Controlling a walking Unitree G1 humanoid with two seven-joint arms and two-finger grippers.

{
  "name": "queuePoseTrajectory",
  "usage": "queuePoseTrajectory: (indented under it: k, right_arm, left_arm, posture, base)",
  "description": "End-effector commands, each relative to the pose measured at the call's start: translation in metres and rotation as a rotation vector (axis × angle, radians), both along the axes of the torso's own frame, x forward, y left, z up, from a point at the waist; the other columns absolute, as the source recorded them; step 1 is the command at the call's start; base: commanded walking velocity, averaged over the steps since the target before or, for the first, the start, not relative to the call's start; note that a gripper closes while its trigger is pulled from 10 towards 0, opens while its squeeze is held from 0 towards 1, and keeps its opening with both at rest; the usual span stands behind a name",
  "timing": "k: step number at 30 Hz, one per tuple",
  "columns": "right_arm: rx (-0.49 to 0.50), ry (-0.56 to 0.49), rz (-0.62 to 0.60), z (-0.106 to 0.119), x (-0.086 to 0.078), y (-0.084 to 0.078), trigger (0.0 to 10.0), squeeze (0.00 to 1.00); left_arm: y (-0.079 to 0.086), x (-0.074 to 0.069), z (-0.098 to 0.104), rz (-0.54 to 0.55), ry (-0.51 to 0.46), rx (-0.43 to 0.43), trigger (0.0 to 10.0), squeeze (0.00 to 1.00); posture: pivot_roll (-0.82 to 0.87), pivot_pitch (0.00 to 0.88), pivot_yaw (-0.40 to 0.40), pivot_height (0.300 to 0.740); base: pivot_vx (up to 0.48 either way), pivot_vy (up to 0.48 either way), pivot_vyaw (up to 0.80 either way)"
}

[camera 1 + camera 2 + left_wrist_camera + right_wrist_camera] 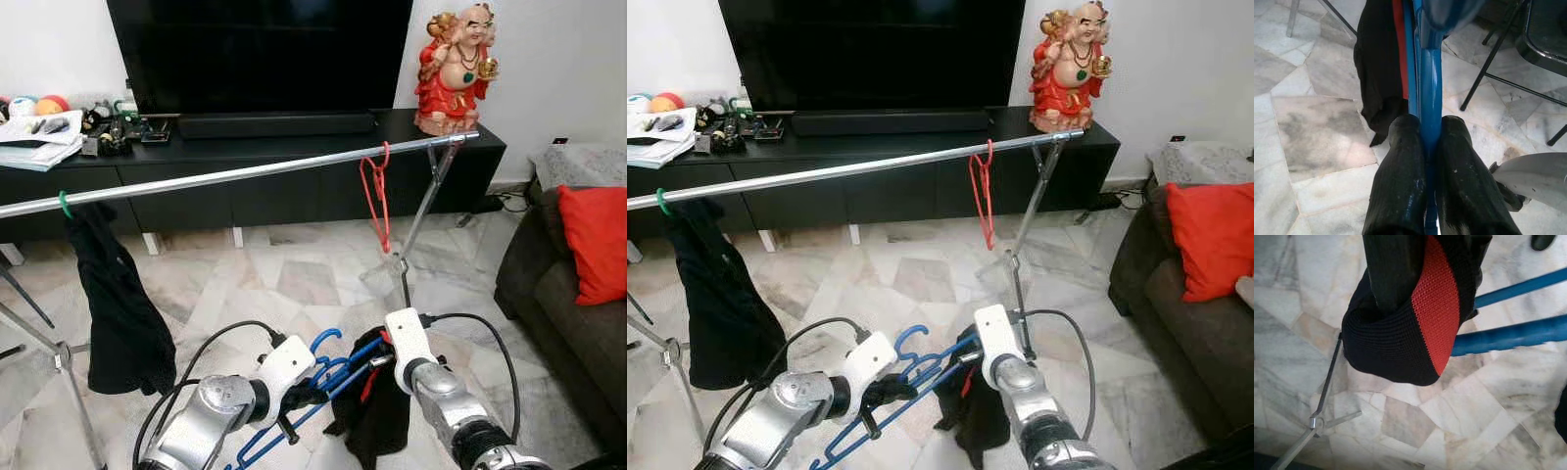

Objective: Hang hanger

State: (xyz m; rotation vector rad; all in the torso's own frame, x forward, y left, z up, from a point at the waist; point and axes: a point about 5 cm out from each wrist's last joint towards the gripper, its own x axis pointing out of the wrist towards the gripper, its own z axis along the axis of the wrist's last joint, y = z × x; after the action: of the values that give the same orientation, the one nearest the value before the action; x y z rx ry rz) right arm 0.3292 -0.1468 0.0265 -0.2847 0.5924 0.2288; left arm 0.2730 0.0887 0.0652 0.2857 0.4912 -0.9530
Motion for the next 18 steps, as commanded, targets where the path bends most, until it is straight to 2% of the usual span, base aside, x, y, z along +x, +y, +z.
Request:
queuePoseTrajectory:
  k: [1, 9, 11, 18]
  right_arm:
    - [-0.012, -0.108, 0.019, 0.023, 0.016, 0.000, 10.0, 0.00]
    - [-0.110, -0.125, 0.038, 0.028, 0.019, -0.015, 10.0, 0.00]
    - [-0.134, -0.125, 0.062, 0.030, 0.020, -0.017, 10.0, 0.00]
    - [-0.155, -0.120, 0.103, 0.031, 0.020, -0.017, 10.0, 0.00]
  left_arm:
    - [-0.005, -0.005, 0.000, -0.054, 0.022, -0.015, 10.0, 0.00]
    - [0.003, -0.012, -0.004, -0.114, 0.050, 0.040, 10.0, 0.00]
    - [0.004, -0.012, -0.007, -0.117, 0.045, 0.070, 10.0, 0.00]
    - [0.003, -0.010, -0.008, -0.122, 0.038, 0.085, 10.0, 0.00]
  posture:
    - [0.00, 0.000, -0.045, 0.740]
    - [0.00, 0.000, -0.049, 0.740]
    - [0.00, 0.000, -0.049, 0.740]
    - [-0.01, 0.000, -0.048, 0.740]
  base:
    - [0.000, 0.000, 0.00]
    - [0.000, 0.000, 0.00]
    - [0.000, 0.000, 0.00]
    - [0.000, 0.000, 0.00]
